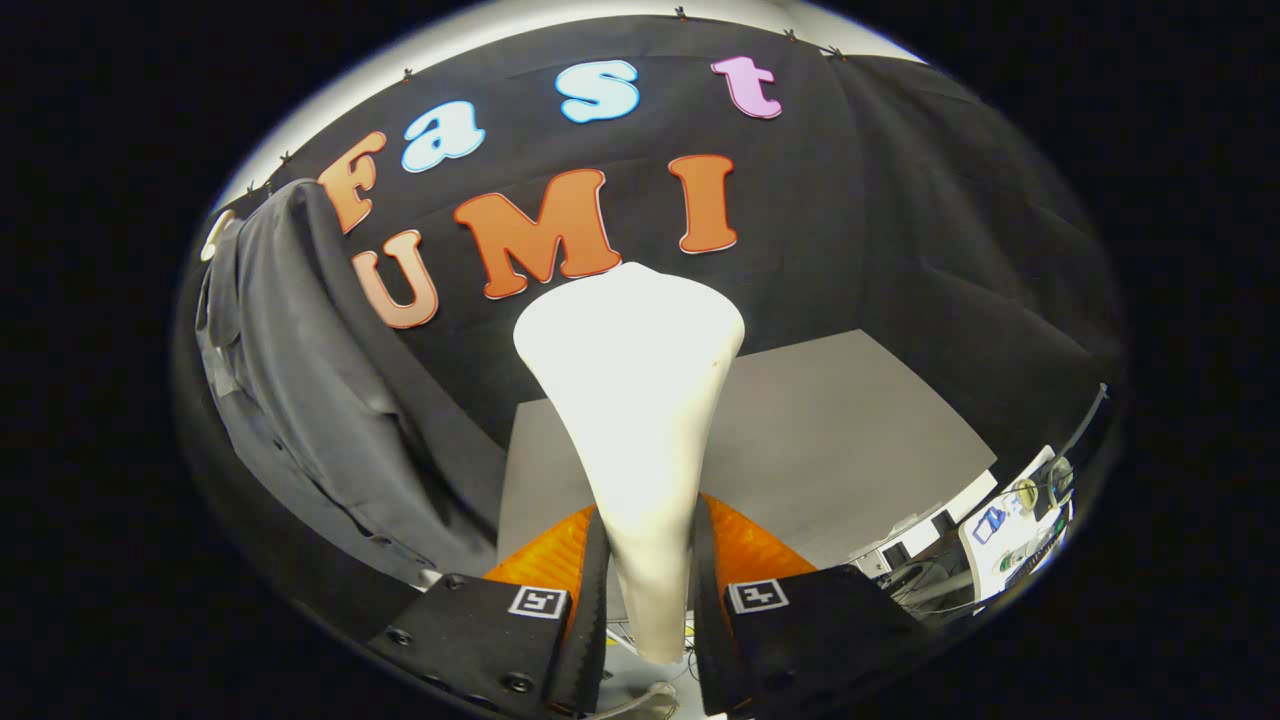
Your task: Iron the clothes twice with a garment steamer, once on the left side and once on the right side.
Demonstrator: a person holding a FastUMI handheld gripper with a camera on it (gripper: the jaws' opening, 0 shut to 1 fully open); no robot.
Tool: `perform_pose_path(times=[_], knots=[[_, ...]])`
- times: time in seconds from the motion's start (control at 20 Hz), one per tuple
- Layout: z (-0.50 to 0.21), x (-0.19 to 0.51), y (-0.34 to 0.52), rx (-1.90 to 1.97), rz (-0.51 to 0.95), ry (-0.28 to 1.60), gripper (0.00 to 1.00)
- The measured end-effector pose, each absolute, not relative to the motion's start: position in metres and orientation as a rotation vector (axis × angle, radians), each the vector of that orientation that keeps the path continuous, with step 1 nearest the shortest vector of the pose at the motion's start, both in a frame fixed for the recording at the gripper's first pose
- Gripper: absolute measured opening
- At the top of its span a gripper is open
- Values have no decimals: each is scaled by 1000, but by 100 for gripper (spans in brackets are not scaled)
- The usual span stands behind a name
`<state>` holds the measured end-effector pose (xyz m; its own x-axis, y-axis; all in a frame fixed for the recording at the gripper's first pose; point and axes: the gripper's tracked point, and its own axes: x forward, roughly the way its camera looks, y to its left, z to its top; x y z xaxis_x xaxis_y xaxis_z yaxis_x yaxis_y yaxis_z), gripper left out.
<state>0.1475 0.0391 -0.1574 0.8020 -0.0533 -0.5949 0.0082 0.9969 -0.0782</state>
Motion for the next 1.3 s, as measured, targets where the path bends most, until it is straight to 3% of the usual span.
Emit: perform_pose_path(times=[0.7,1.3], knots=[[-135,71,225,-109,-2,563,45],[-147,95,312,-161,24,584,45]])
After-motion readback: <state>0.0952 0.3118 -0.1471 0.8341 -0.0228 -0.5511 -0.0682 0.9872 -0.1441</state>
